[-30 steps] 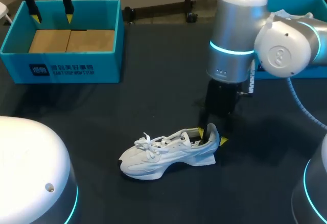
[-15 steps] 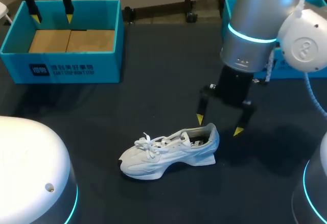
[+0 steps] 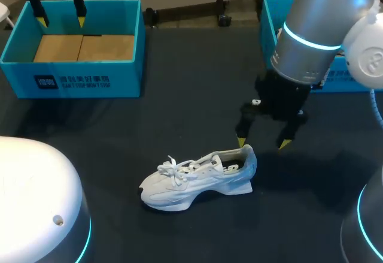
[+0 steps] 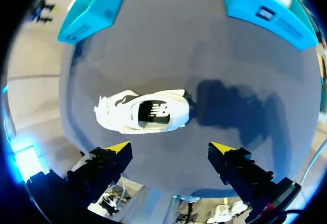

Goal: Take the shoe out of the shoebox, open the shoe tongue, remove and reinsert the insole, then place the shoe into the shoebox

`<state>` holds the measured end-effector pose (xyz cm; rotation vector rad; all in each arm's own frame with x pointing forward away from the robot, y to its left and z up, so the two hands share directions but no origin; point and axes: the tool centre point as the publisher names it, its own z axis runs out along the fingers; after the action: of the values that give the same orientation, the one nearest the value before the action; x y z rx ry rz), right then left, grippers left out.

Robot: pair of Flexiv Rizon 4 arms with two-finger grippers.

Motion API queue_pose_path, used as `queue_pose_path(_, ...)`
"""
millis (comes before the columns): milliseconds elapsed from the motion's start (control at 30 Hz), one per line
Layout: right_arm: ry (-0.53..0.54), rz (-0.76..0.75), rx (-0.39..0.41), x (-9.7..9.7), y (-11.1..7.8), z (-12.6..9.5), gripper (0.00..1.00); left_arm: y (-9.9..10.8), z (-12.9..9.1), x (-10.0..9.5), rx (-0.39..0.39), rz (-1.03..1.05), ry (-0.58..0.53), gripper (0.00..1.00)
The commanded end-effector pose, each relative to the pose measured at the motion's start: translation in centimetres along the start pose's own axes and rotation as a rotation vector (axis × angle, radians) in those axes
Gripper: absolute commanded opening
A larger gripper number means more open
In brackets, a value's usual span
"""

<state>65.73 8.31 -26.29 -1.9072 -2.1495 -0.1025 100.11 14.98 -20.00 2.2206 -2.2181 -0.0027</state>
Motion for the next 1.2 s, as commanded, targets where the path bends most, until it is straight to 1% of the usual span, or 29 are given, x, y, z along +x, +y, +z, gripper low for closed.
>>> queue_pose_path(33, 0.013, 0.0, 0.0, -0.3, 0.0, 0.1, 1.0, 0.0, 0.0, 0.0, 0.001, 0.0, 0.0, 1.0)
queue_pose_path(67, 0.013, 0.0, 0.0, -0.3, 0.0, 0.1, 1.0, 0.0, 0.0, 0.0, 0.001, 0.0, 0.0, 1.0)
queue_pose_path(100, -0.016, -0.058, -0.037, 0.1, -0.1, 0.0, 1.0, 0.0, 0.0, 0.0, 0.001, 0.0, 0.0, 1.0)
queue_pose_path(133, -0.035, -0.082, -0.066, 0.2, -0.2, 0.0, 1.0, 0.0, 0.0, 0.0, 0.001, 0.0, 0.0, 1.0)
queue_pose_path(167, -0.06, -0.138, -0.147, 0.3, -0.6, -0.2, 1.0, 0.0, 0.0, 0.0, 0.001, 0.0, 0.0, 1.0)
queue_pose_path(200, -0.067, -0.186, -0.208, 0.2, -0.9, -0.3, 1.0, 0.0, 0.0, 0.0, 0.001, 0.0, 0.0, 1.0)
queue_pose_path(233, -0.064, -0.21, -0.234, 0.1, -1.0, -0.4, 1.0, 0.0, 0.0, 0.0, 0.001, 0.0, 0.0, 1.0)
queue_pose_path(267, -0.064, -0.269, -0.288, -0.2, -1.3, -0.5, 1.0, 0.0, 0.0, 0.0, 0.001, 0.0, 0.0, 1.0)
queue_pose_path(300, -0.054, -0.327, -0.329, -0.4, -1.6, -0.6, 1.0, 0.0, 0.0, 0.0, 0.001, 0.0, 0.0, 1.0)
queue_pose_path(367, -0.033, -0.333, -0.36, -0.8, -1.6, -0.7, 1.0, 0.0, 0.0, 0.0, 0.001, 0.0, 0.0, 1.0)
queue_pose_path(400, -0.014, -0.403, -0.427, -1.0, -1.7, -0.9, 1.0, 0.0, 0.0, 0.0, 0.001, 0.0, 0.0, 1.0)
queue_pose_path(433, 0.005, -0.431, -0.443, -1.1, -1.7, -0.9, 1.0, 0.0, 0.0, 0.0, 0.001, 0.0, 0.0, 1.0)
queue_pose_path(467, 0.054, -0.499, -0.509, -1.6, -1.6, -0.9, 1.0, 0.0, 0.0, 0.0, 0.001, 0.0, 0.0, 1.0)
queue_pose_path(500, 0.099, -0.557, -0.53, -1.9, -1.5, -0.8, 1.0, 0.0, 0.0, 0.0, 0.001, 0.0, 0.0, 1.0)
queue_pose_path(533, 0.124, -0.569, -0.526, -2.3, -1.3, -0.7, 1.0, 0.0, 0.0, 0.0, 0.001, 0.0, 0.0, 1.0)
queue_pose_path(567, 0.162, -0.551, -0.514, -2.8, -0.9, -0.6, 1.0, 0.0, 0.0, 0.0, 0.001, 0.0, 0.0, 1.0)
queue_pose_path(1000, 0.162, -0.551, -0.514, -2.8, -0.9, -0.6, 1.0, 0.0, 0.0, 0.0, 0.001, 0.0, 0.0, 1.0)
queue_pose_path(1033, 0.164, -0.633, -0.54, -2.4, -0.9, -0.3, 1.0, 0.0, 0.0, 0.0, 0.001, 0.0, 0.0, 1.0)
queue_pose_path(1067, 0.159, -0.684, -0.571, -2.3, -0.9, -0.1, 1.0, 0.0, 0.0, 0.0, 0.001, 0.0, 0.0, 1.0)
queue_pose_path(1100, 0.139, -0.712, -0.589, -2.3, -0.7, 0.2, 1.0, 0.0, 0.0, 0.0, 0.001, 0.0, 0.0, 1.0)
queue_pose_path(1133, 0.153, -0.75, -0.602, -2.4, -0.6, 0.3, 1.0, 0.0, 0.0, 0.0, 0.001, 0.0, 0.0, 1.0)
queue_pose_path(1167, 0.172, -0.798, -0.639, -2.6, -0.5, 0.5, 1.0, 0.0, 0.0, 0.0, 0.001, 0.0, 0.0, 1.0)
queue_pose_path(1200, 0.165, -0.817, -0.645, -2.7, -0.4, 0.7, 1.0, 0.0, 0.0, 0.0, 0.001, 0.0, 0.0, 1.0)
